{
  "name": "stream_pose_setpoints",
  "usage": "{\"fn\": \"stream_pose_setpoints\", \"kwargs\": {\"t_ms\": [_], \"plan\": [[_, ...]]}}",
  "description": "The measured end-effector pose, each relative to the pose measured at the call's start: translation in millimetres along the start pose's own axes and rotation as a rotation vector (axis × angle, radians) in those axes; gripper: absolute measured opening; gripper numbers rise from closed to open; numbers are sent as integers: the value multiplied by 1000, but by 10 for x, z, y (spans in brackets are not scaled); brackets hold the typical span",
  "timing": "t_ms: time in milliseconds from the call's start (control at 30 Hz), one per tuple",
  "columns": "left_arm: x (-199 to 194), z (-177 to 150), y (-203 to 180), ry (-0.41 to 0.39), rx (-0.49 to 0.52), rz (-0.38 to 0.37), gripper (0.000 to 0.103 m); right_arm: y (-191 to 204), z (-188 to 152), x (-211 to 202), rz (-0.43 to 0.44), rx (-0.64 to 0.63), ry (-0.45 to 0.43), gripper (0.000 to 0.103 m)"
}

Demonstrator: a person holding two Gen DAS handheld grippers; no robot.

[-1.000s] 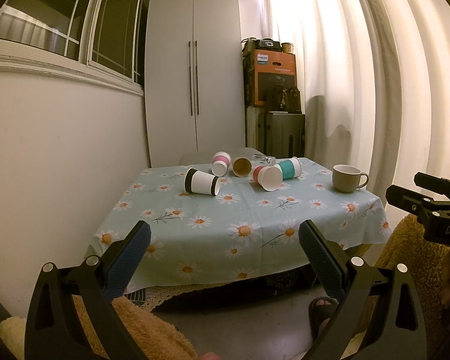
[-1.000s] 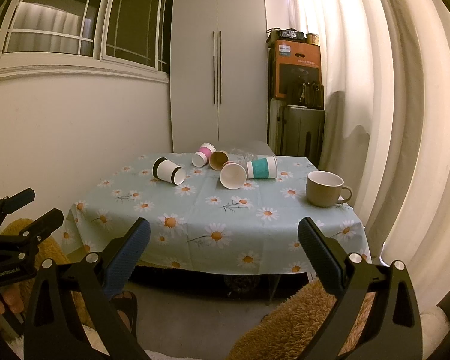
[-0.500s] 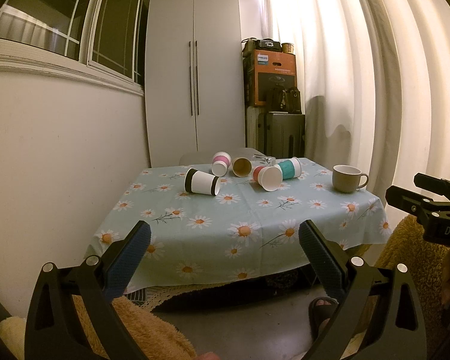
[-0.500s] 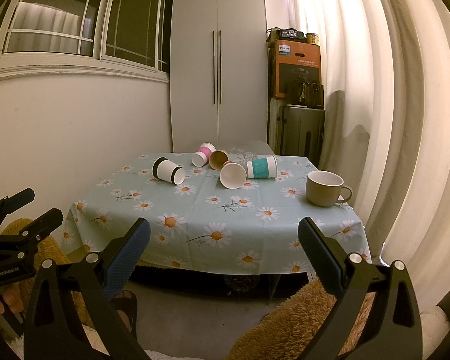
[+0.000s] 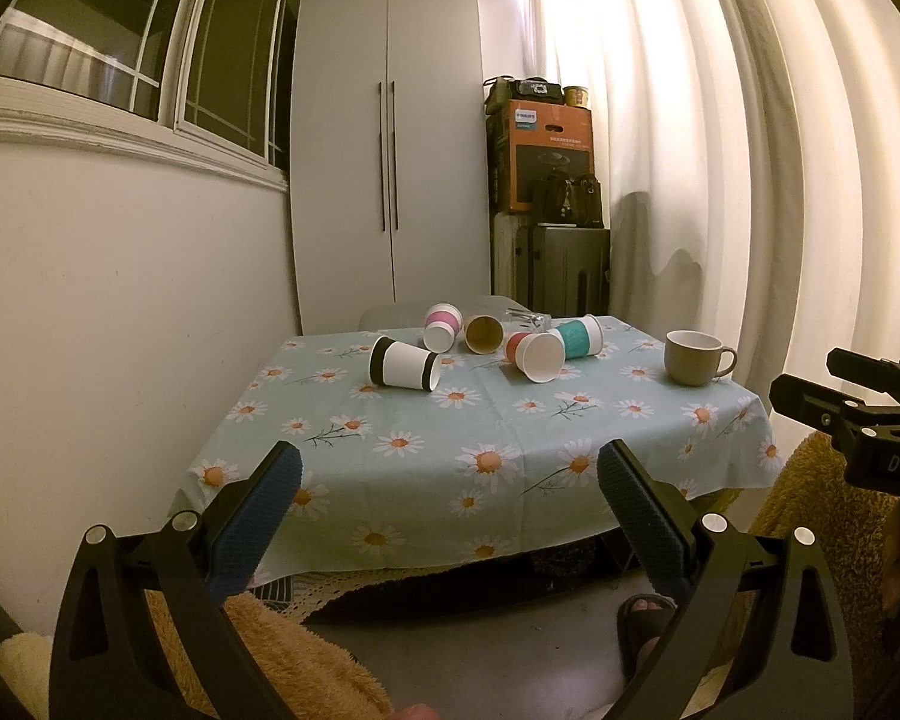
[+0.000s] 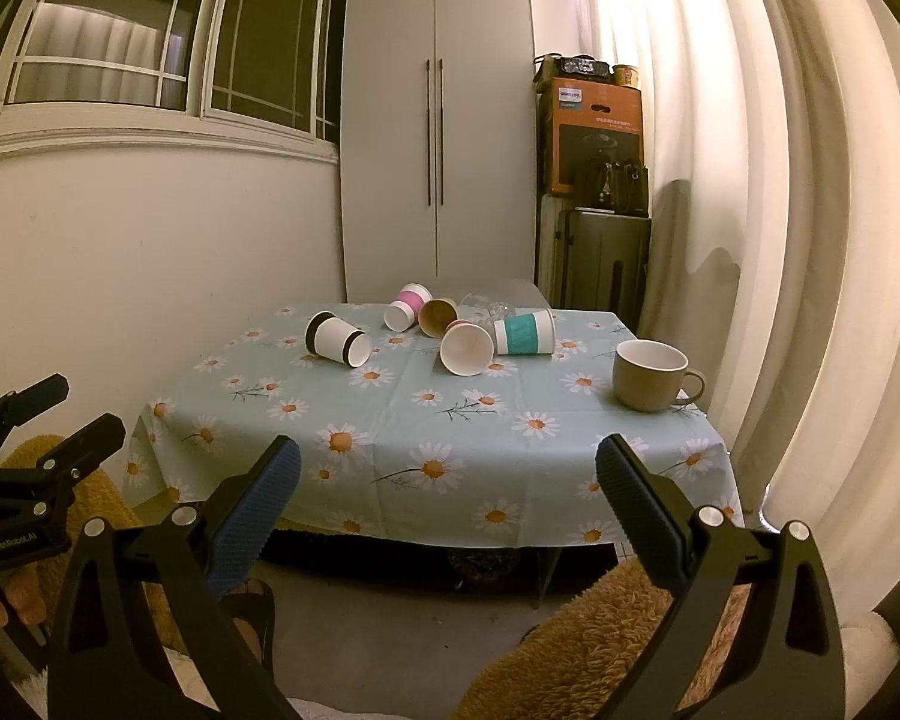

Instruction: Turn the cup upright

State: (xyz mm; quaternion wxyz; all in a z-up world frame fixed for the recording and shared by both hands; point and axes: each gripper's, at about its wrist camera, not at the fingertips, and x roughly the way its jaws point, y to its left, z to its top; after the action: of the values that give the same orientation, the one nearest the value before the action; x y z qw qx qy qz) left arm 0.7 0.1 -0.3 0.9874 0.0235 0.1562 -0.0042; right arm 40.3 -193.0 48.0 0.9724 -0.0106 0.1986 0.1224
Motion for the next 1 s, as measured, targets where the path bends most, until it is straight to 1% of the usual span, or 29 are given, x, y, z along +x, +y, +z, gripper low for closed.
{"fn": "stream_pose_setpoints", "kwargs": {"t_ms": [1000], "plan": [[22, -11, 19, 2, -1, 0, 96, -5, -6, 3, 0, 3, 1, 98]]}}
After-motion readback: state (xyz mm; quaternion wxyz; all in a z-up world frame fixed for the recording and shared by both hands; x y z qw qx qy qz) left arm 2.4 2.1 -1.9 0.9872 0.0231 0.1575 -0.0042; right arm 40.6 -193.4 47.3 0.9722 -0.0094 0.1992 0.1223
